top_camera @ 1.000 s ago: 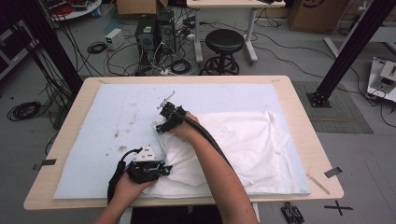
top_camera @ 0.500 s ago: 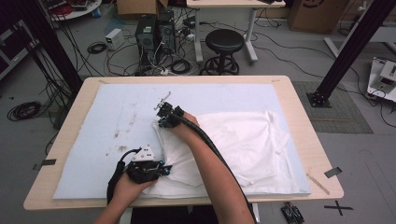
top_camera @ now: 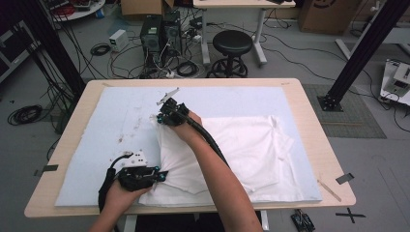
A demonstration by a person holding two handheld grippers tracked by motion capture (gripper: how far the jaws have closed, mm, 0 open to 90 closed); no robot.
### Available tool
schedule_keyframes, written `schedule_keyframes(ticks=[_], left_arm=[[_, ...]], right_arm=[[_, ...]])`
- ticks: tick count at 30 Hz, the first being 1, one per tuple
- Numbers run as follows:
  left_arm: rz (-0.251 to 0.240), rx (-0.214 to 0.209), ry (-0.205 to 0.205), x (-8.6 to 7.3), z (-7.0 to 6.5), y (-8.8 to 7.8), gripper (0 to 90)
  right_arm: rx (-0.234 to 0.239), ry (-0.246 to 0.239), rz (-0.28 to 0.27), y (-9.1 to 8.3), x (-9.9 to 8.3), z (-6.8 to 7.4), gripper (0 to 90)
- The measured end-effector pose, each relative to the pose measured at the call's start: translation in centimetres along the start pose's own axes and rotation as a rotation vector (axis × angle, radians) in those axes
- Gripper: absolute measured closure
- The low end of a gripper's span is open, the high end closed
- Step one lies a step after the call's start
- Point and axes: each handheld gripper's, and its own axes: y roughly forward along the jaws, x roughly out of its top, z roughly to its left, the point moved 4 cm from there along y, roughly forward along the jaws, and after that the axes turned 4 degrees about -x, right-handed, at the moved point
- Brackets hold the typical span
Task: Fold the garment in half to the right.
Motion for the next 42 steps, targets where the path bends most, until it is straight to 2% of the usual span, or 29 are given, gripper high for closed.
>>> schedule_keyframes(ticks=[4, 7, 10, 11, 14, 15, 16, 18, 19, 20, 24, 31, 33, 37, 42], left_arm=[[-0.016, -0.01, 0.001, 0.5, -0.1, -0.5, 82.4], [-0.021, -0.008, -0.003, 1.1, -0.5, -0.6, 82.3], [-0.039, -0.012, -0.011, 1.6, -0.9, -0.7, 82.2], [-0.05, -0.024, -0.019, 2.0, -1.2, -0.7, 82.2], [-0.054, -0.029, -0.019, 2.2, -1.3, -0.7, 82.2], [-0.055, -0.046, -0.03, 2.8, -1.7, -0.4, 82.2], [-0.052, -0.049, -0.025, 3.1, -1.9, -0.2, 82.2], [-0.05, -0.053, -0.024, 3.4, -2.2, 0.0, 82.2], [-0.046, -0.067, -0.009, 4.0, -2.6, 0.3, 82.2], [-0.045, -0.074, -0.008, 4.3, -2.8, 0.5, 82.2], [-0.039, -0.107, 0.011, 5.6, -3.4, 1.2, 82.2], [-0.018, -0.135, 0.048, 7.8, -4.4, 2.4, 82.3], [-0.02, -0.141, 0.048, 8.1, -4.6, 2.6, 82.2], [-0.012, -0.162, 0.075, 9.6, -5.5, 3.6, 82.3], [-0.014, -0.172, 0.085, 10.6, -6.1, 4.4, 82.3]], right_arm=[[0.001, 0.002, -0.015, -0.3, 0.2, 0.1, 87.9], [-0.002, 0.002, -0.05, -1.7, 0.4, -0.4, 87.9], [-0.008, 0.006, -0.064, -2.4, 0.3, -0.7, 87.9], [-0.011, 0.016, -0.077, -3.2, 0.1, -0.9, 87.9], [-0.015, 0.018, -0.083, -3.6, -0.1, -1.1, 87.9], [-0.015, 0.026, -0.09, -4.1, -0.2, -1.2, 87.9], [-0.019, 0.029, -0.112, -5.2, -0.5, -1.8, 87.8], [-0.024, 0.033, -0.118, -5.6, -0.7, -1.9, 87.8], [-0.026, 0.036, -0.12, -6.1, -0.8, -2.1, 87.8], [-0.033, 0.033, -0.134, -7.0, -1.1, -2.4, 87.8], [-0.044, 0.048, -0.152, -8.6, -1.7, -3.2, 87.8], [-0.067, 0.078, -0.181, -10.8, -2.9, -4.8, 87.8], [-0.072, 0.08, -0.186, -11.1, -3.0, -5.0, 87.8], [-0.089, 0.097, -0.214, -12.9, -3.8, -5.9, 87.8], [-0.104, 0.116, -0.229, -14.1, -4.6, -6.8, 87.8]])
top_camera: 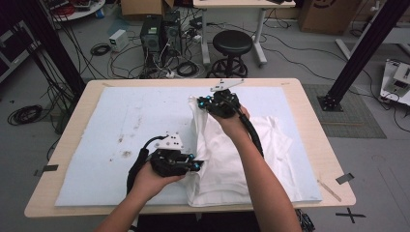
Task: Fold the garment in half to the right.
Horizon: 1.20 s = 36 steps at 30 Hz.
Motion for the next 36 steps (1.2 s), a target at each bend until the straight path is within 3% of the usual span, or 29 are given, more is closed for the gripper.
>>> schedule_keyframes(ticks=[13, 36], left_arm=[[0.017, -0.048, 0.023, 2.3, -0.7, 3.2, 82.2], [0.027, -0.084, 0.035, 4.7, -1.5, 7.1, 82.2]], right_arm=[[-0.061, 0.02, -0.005, -3.0, -1.5, -2.8, 87.8], [-0.156, 0.044, 0.011, -6.8, -3.5, -6.3, 87.7]])
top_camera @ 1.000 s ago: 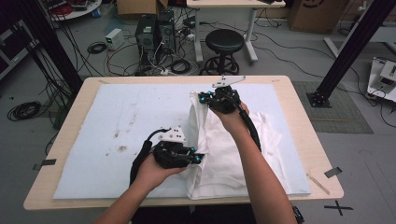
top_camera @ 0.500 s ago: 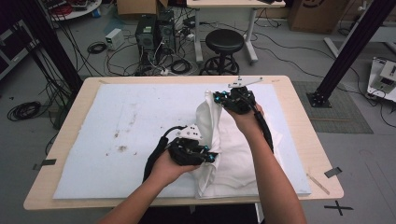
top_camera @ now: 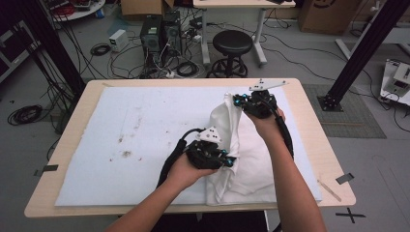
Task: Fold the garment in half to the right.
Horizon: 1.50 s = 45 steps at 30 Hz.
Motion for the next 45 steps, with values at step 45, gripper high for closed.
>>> schedule_keyframes(ticks=[45], left_arm=[[0.027, -0.083, -0.01, 1.6, 0.2, 9.4, 63.0]], right_arm=[[-0.182, 0.151, 0.12, -3.0, -8.7, -7.8, 82.7]])
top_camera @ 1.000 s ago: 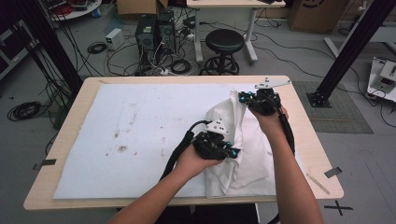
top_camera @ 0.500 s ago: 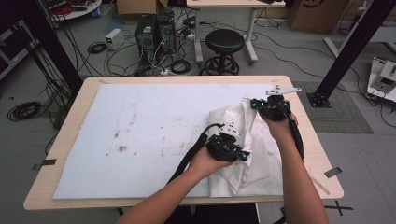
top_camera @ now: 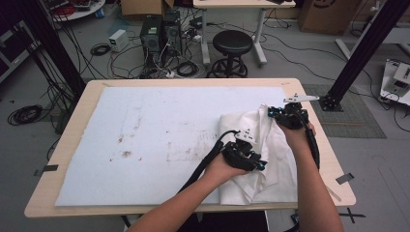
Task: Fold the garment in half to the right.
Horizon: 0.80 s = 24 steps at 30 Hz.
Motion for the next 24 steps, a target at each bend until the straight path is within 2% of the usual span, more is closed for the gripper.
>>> schedule_keyframes(ticks=[2, 3, 5, 9, 11, 17, 18, 24], left_arm=[[-0.005, 0.0, -0.003, 0.1, -0.2, -0.2, 60.4], [-0.006, 0.006, -0.001, 0.1, -0.2, -0.3, 54.8], [-0.011, 0.014, 0.0, 0.1, -0.2, -0.6, 51.2], [-0.014, 0.029, 0.008, -0.1, -0.2, -1.2, 45.5], [-0.018, 0.035, -0.003, -0.2, -0.2, -1.5, 42.0], [-0.035, 0.056, -0.016, -0.8, 0.2, -2.7, 39.0], [-0.041, 0.069, -0.02, -1.0, 0.5, -3.4, 38.7], [-0.068, 0.099, -0.027, -1.5, 1.0, -5.0, 36.2]], right_arm=[[-0.008, 0.007, -0.001, -0.1, -0.1, -0.2, 80.4], [-0.03, 0.031, -0.014, -0.4, -0.2, -0.8, 70.2], [-0.033, 0.043, -0.03, -0.8, -0.1, -1.2, 68.4], [-0.046, 0.035, -0.041, -1.5, 0.0, -1.3, 61.9], [-0.052, 0.02, -0.042, -1.7, 0.1, -1.2, 60.8], [-0.038, 0.006, -0.033, -1.5, 0.3, -0.8, 58.5], [-0.033, 0.004, -0.027, -1.4, 0.3, -0.6, 57.9], [-0.025, -0.016, -0.027, -1.3, 0.6, 0.2, 55.3]])
